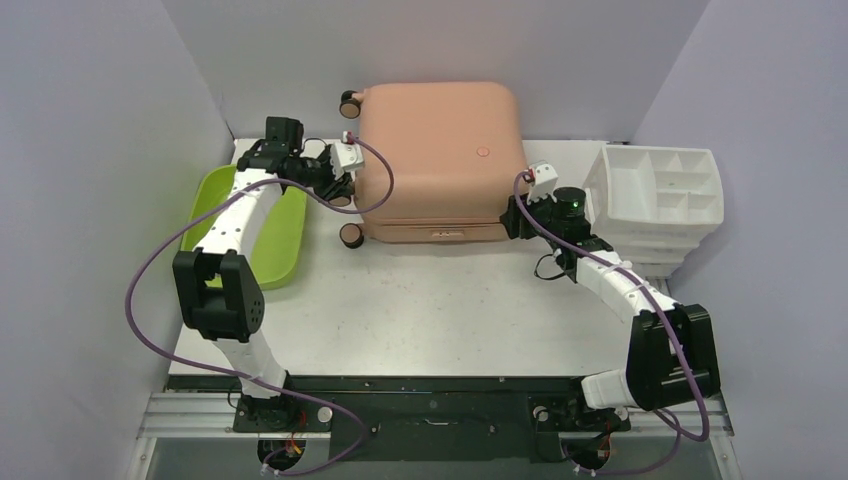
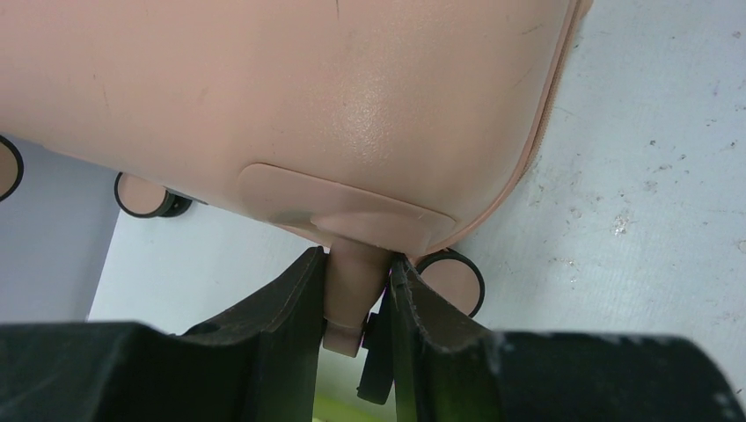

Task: Open, take out, and arrange the luggage
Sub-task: Adjust the luggage at the center of the board.

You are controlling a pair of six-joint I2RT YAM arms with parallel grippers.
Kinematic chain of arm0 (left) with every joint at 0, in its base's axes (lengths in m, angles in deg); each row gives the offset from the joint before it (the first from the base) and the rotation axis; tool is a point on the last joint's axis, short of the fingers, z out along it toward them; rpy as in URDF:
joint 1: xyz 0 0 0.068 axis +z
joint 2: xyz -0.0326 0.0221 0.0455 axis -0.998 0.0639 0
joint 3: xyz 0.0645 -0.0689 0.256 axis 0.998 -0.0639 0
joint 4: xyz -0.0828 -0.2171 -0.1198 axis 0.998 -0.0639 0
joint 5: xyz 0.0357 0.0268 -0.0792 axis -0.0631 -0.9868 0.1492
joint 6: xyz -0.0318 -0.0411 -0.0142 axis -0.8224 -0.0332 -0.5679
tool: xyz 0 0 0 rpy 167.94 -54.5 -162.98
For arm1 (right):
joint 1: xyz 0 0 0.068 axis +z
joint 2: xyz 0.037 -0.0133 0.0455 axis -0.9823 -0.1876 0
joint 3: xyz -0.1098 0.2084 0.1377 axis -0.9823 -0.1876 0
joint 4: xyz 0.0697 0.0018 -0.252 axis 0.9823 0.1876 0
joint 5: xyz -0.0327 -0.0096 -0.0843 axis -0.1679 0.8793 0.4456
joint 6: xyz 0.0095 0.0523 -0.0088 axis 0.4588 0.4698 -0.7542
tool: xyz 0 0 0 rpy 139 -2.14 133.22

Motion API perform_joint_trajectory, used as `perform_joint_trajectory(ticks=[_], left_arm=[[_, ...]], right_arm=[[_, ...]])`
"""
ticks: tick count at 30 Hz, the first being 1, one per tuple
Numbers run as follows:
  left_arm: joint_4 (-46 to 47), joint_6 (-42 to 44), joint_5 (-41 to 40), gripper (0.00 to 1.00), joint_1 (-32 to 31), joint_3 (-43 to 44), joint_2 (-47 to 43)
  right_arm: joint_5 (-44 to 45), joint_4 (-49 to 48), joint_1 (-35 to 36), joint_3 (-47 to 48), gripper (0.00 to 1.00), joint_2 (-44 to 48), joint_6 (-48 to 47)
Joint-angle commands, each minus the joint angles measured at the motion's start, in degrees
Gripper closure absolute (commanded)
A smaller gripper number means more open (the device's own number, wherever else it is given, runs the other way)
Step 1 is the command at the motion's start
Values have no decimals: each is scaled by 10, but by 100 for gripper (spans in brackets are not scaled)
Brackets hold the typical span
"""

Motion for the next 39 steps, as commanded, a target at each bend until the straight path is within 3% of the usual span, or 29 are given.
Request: perform_joint_trajectory(ticks=[1, 7, 18, 21, 22, 24, 31, 37, 39], left_arm=[[23, -39, -124, 100, 51, -7, -8], [99, -90, -194, 100, 77, 11, 13], [127, -129, -282, 100, 88, 93, 80], [122, -141, -276, 100, 91, 107, 90], [122, -143, -274, 100, 93, 107, 90], [123, -149, -263, 100, 93, 100, 85], [132, -169, -189, 100, 90, 42, 31], [132, -193, -123, 98, 87, -2, -25], [139, -208, -94, 92, 85, -18, -47]], right_arm=[[-23, -39, 1, -12, 54, 5, -25], [-32, -11, 24, -24, 54, 25, -68], [4, 5, 62, -19, 57, -4, -56], [35, 23, 78, 3, 58, -26, -38], [35, 30, 79, 124, 59, -29, -34], [33, 28, 82, 25, 60, -34, -24], [46, 34, 83, 22, 64, -46, -6], [37, 35, 78, 3, 49, -2, -10], [34, 28, 78, -2, 47, -3, -7]])
